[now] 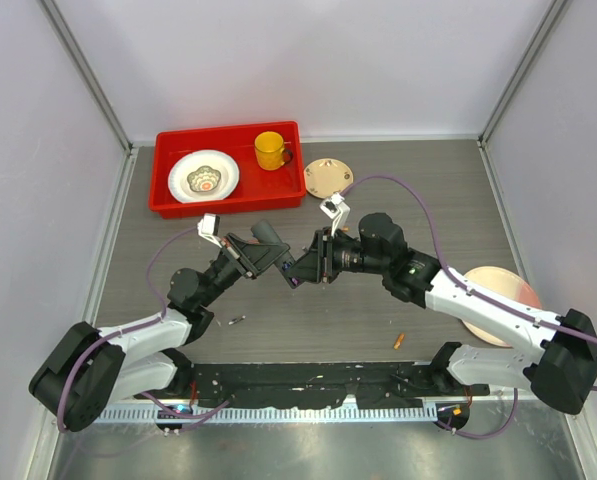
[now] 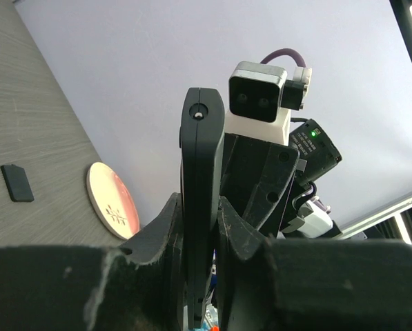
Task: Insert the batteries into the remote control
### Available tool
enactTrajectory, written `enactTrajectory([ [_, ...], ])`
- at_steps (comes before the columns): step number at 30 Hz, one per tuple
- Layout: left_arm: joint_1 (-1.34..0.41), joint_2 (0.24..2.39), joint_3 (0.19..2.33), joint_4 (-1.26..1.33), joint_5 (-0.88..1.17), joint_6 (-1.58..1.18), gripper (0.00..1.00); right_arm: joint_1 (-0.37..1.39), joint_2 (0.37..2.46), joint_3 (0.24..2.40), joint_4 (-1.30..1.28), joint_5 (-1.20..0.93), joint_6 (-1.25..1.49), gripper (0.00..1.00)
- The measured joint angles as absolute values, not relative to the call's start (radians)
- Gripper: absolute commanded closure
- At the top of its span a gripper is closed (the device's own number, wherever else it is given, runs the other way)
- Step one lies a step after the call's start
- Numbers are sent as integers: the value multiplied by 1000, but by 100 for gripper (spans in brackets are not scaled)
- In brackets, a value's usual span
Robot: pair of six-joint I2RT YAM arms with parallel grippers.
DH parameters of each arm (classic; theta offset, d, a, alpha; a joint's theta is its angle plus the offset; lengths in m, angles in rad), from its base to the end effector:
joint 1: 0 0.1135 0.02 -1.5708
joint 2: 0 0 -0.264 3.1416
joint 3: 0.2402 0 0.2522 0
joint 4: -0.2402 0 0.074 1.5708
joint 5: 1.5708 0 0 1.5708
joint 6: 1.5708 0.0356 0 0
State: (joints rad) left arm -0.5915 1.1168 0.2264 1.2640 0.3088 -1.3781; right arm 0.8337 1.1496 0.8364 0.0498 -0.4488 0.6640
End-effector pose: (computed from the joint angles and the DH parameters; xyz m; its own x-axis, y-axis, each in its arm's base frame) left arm 0.1645 -0.1235 0.2375 -0.6939 -0.6603 -0.2872 0.4441 -0.0785 -0.8925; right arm 0.1674 0.2073 0.3084 -0.7225 0.0302 -0.6907 -0.6393 0.3514 0.6840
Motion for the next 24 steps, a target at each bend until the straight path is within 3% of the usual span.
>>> enactTrajectory([
  [10,-591,1128,226,1258,315,-1376,87,834,1159,849,10,-455,619,99],
  [15,-591,1143,226,1259,330,-1378,86,834,1163,849,-7,-458,607,99],
  [24,-591,1165,228,1261,360,-1389,68,834,1165,849,-35,-463,595,99],
])
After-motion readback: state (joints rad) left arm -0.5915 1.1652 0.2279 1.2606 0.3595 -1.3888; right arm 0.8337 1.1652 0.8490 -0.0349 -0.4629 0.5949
